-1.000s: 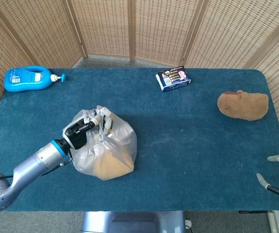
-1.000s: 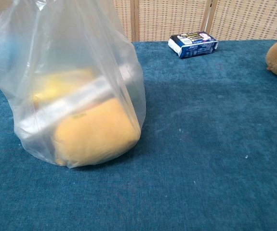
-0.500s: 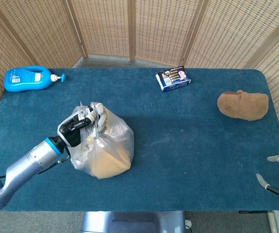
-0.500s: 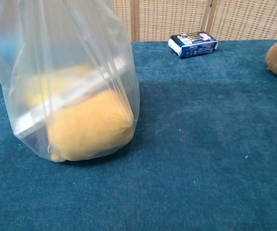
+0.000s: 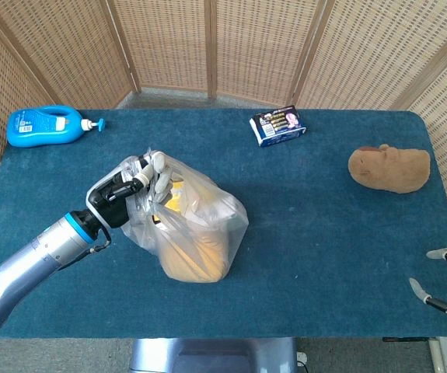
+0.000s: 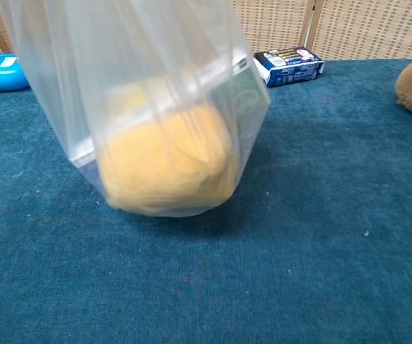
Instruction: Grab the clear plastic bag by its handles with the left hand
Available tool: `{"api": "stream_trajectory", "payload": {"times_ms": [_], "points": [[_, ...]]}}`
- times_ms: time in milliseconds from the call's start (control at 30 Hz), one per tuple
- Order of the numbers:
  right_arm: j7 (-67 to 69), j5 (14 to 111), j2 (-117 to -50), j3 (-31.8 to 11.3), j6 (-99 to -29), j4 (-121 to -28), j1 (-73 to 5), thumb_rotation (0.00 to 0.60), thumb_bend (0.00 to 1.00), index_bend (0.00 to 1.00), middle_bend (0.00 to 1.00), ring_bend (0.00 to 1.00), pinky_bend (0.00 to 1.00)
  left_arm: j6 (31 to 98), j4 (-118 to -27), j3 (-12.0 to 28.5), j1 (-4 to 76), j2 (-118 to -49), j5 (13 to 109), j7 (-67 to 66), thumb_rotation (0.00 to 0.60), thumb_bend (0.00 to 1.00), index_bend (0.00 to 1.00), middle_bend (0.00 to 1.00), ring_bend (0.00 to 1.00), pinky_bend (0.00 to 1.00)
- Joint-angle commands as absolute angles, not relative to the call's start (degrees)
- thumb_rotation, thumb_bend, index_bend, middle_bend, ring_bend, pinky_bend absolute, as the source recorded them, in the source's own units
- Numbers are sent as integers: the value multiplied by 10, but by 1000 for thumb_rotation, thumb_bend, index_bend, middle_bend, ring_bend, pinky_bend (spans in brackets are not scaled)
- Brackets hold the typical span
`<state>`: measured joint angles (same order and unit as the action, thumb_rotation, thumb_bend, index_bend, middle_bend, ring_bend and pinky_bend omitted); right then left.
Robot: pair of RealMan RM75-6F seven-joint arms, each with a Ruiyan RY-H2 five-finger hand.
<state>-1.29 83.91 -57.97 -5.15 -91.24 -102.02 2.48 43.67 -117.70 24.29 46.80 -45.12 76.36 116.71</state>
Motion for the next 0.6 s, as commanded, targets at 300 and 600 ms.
{"api": "stream_trajectory", "payload": {"times_ms": [300, 600], "points": [[-11, 839, -582, -52, -911, -1018, 23, 406, 282, 372, 373, 278, 200, 411, -1177, 307, 492, -445, 714, 1159, 508, 731, 555, 664, 687, 764], [-6, 836, -580, -54, -912, -1017, 24, 404, 281, 372, 373, 278, 201, 394, -1181, 357, 496, -440, 685, 1151, 509, 725, 555, 664, 687, 763]]}}
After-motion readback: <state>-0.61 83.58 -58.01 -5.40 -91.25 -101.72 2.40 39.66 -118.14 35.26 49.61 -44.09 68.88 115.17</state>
